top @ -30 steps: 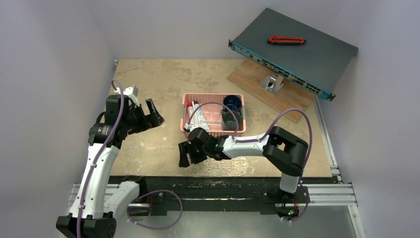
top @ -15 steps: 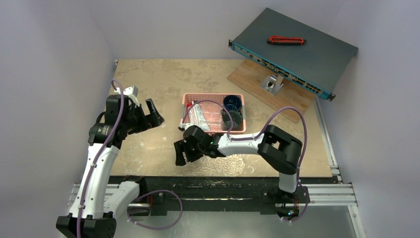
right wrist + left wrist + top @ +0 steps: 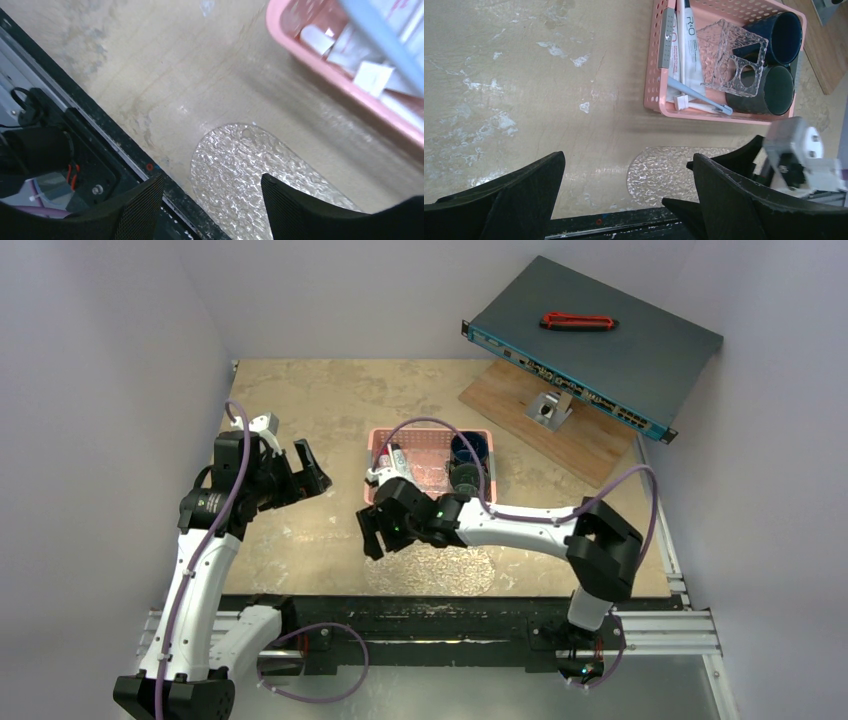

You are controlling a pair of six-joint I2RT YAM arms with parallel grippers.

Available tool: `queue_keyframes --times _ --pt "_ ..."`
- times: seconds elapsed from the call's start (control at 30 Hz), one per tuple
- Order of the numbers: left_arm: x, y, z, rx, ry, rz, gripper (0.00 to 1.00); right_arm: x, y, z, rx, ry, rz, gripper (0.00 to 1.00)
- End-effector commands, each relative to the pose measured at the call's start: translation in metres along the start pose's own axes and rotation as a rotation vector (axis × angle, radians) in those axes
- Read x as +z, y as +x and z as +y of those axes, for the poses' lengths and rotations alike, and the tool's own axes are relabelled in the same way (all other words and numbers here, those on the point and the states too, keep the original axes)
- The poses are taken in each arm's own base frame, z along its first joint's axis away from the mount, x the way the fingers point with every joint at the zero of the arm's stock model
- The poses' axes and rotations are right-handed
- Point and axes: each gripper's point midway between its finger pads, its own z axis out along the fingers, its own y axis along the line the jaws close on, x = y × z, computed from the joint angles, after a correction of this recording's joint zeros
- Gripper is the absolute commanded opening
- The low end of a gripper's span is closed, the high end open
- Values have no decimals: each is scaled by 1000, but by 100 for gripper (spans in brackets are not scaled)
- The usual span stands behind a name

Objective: Prepare toiletry sets of a toothbrush and toothpaste on the tray

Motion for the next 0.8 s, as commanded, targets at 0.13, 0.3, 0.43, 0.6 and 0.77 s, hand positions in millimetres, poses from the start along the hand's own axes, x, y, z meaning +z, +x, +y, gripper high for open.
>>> queue_keyframes --times 0.13,0.3,0.43,0.6,0.77 --pt "-1 -4 -5 22 29 -24 99 -63 -54 -30 -68 185 -160 73" --pt "-2 -4 -6 22 33 -23 99 -90 -68 -59 -94 286 -188 71" --pt "-2 -4 -6 24 34 -26 99 -109 -77 -86 -119 367 -200 69" --pt "-2 -3 -6 24 35 -24 99 -124 -85 -120 -121 450 -218 62" --pt "-1 -3 -6 21 34 -18 99 -125 -92 -142 -129 495 -215 57"
